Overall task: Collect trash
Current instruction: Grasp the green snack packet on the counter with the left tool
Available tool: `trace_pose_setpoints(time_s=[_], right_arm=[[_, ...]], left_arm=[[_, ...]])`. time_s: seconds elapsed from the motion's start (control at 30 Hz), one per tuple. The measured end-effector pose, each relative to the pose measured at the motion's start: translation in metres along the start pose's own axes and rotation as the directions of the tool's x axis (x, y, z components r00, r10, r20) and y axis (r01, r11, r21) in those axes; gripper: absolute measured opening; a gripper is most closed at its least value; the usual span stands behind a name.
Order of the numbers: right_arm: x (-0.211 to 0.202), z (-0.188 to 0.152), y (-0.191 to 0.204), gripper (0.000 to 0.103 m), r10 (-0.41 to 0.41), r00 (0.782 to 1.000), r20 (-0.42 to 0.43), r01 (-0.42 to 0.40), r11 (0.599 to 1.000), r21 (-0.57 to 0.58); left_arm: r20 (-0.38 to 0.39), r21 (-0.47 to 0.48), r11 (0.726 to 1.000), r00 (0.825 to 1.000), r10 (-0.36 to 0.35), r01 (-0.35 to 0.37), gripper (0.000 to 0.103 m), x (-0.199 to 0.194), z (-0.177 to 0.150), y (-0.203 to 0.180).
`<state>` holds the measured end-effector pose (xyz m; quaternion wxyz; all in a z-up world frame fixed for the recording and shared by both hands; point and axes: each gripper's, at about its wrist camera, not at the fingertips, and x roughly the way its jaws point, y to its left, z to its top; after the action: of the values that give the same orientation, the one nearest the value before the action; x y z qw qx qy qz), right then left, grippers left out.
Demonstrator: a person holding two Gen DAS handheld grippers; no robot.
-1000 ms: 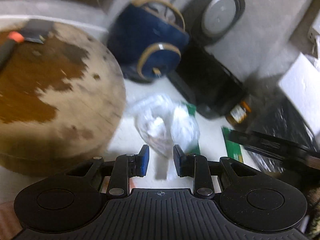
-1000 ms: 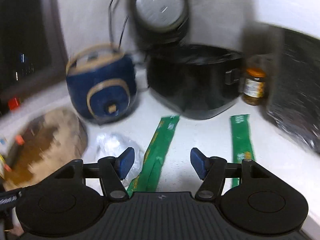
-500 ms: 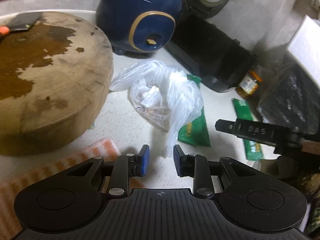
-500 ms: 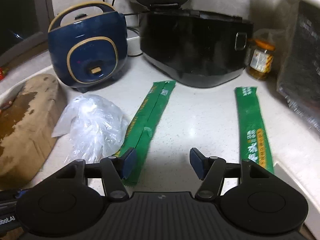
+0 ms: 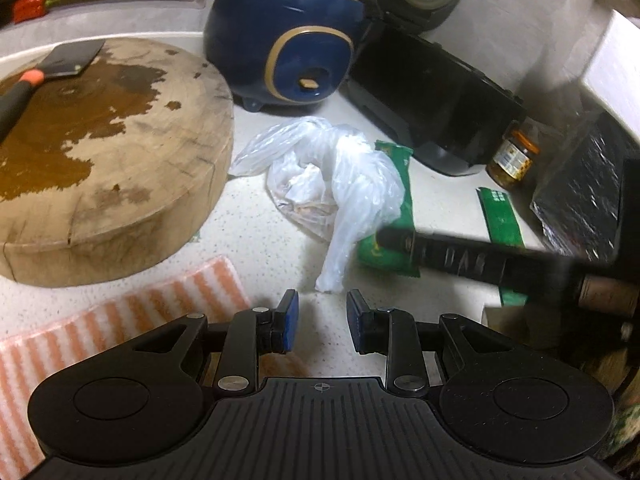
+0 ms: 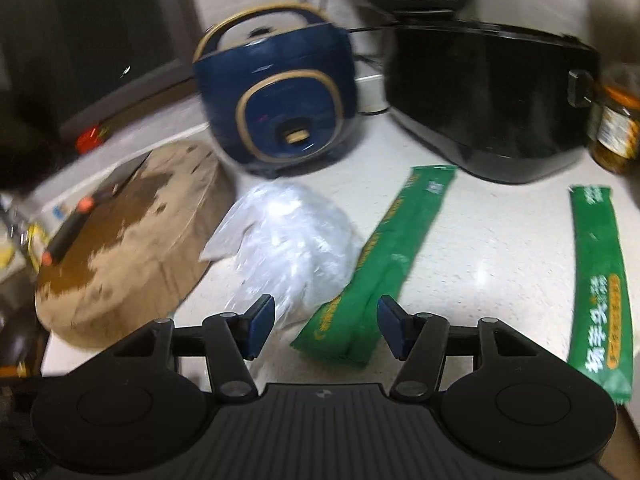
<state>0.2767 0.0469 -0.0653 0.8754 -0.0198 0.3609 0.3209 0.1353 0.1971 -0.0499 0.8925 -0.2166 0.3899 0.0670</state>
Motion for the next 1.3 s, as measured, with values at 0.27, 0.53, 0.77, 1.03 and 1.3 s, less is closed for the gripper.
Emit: trace_pose_setpoints(time_s=[0.27,0.53,0.77,1.03,1.3], right_arm=[[0.000,-0.027,-0.015,0.008,-0.068,0.994,-0.082,0.068,0.998,-0.012],[-0.047,-0.056,-0.048,0.008,-0.081,0.996,-0.048,0.086,0.990,0.108],[-0.087,-0.066,-0.048,0.030,-0.212,0.976,0.039,0.210,0.976,0.061],[-0.099,-0.079,-0.058,0.031,-0.288,0.957,0.030,0.284,0.954,0.099],[-0.090,-0.083,-0.064,0.031,-0.288,0.957,-0.024,0.288,0.947,0.144]], left_arm=[[-0.001,-0.001,0.998,0.998,-0.069,0.069,0.030,0.021,0.022,-0.010],[0.004,0.229,0.971,0.997,-0.076,0.074,0.030,0.075,0.049,-0.075],[0.033,0.444,0.894,0.998,0.058,-0.067,0.030,0.138,0.077,-0.120],[-0.027,0.371,0.925,0.995,0.096,-0.079,0.028,0.173,0.094,-0.103],[-0.060,0.386,0.923,0.998,0.020,0.005,0.027,0.165,0.084,-0.107]])
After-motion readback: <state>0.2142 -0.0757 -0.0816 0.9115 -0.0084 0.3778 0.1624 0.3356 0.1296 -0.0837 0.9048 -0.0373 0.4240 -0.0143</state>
